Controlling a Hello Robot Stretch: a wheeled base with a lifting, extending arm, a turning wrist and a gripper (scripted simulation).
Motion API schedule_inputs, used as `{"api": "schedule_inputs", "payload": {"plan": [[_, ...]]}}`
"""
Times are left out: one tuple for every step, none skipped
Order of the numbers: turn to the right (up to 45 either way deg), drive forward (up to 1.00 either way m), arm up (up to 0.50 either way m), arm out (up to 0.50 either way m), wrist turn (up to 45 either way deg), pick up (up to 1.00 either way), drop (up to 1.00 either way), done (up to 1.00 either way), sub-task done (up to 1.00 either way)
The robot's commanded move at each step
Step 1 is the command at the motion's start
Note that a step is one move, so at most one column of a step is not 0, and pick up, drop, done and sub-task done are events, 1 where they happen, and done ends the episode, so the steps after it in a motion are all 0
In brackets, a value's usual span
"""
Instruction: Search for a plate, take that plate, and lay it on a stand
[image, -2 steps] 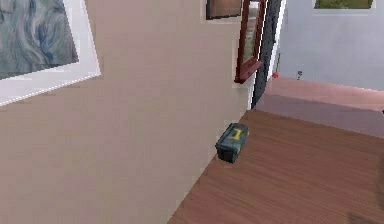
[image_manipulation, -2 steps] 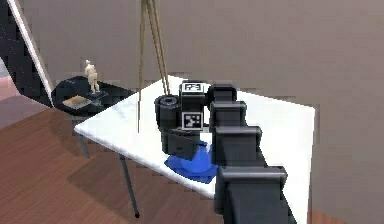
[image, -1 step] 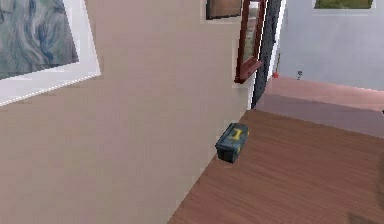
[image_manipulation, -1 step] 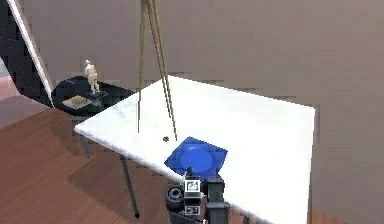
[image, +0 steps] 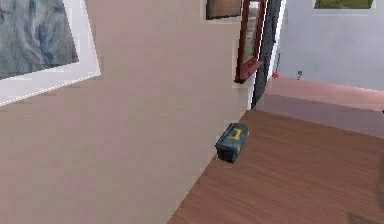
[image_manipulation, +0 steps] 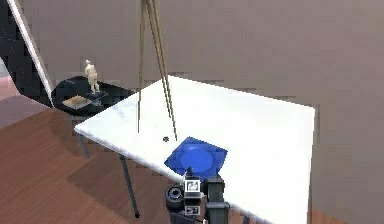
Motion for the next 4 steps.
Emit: {"api": "schedule_inputs", "payload": {"plan": [[0.0, 0.00, 0.10, 0.00, 0.0, 0.00, 0.00, 0.00, 0.00], [0.0, 0.00, 0.12, 0.00, 0.0, 0.00, 0.00, 0.00, 0.00], [0.0, 0.00, 0.00, 0.00, -45.0, 0.00, 0.00, 0.00, 0.00], [0.0, 0.00, 0.00, 0.00, -45.0, 0.00, 0.00, 0.00, 0.00]]}}
